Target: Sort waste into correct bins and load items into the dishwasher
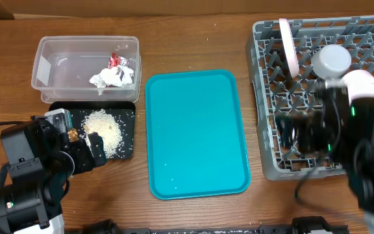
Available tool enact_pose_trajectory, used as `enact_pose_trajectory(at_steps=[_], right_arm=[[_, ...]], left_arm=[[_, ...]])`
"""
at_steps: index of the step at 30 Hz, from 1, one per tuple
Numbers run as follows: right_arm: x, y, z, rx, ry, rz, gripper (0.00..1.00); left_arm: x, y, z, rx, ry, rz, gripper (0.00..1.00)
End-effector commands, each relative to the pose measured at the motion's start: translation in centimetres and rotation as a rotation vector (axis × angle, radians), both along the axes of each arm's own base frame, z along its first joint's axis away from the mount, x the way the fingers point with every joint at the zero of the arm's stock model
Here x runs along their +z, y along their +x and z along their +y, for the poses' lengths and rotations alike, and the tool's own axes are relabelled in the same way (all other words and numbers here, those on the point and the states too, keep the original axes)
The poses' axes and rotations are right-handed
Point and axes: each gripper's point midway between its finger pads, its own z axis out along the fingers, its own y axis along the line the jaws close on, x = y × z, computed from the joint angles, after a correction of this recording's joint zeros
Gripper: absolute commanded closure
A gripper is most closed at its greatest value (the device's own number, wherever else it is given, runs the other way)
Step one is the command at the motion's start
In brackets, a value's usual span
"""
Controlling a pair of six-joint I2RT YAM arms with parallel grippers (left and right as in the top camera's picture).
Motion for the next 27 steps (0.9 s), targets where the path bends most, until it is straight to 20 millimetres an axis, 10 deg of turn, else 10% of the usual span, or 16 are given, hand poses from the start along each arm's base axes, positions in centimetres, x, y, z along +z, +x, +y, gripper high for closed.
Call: enact_pose_trajectory(at_steps=[1,14,27], right_arm=[[-0.8,-2.1,-0.2,-0.005,0.001,-0.019,0.0],[-1.6,-3.9,-0.3,-0.006,-0.004,0.025,0.0],[-0.3,-0.9,-0.6,-0.021,-0.015,-0.139,0.0]], left_arm=[[0.2,0.0,-0.1,0.005,-0.013,-0.011,0.0],[0.2,0.0,-0.1,0.005,-0.013,-0.011,0.0],[0.2,0.0,-0.1,0.005,-0.013,-0.011,0.0]])
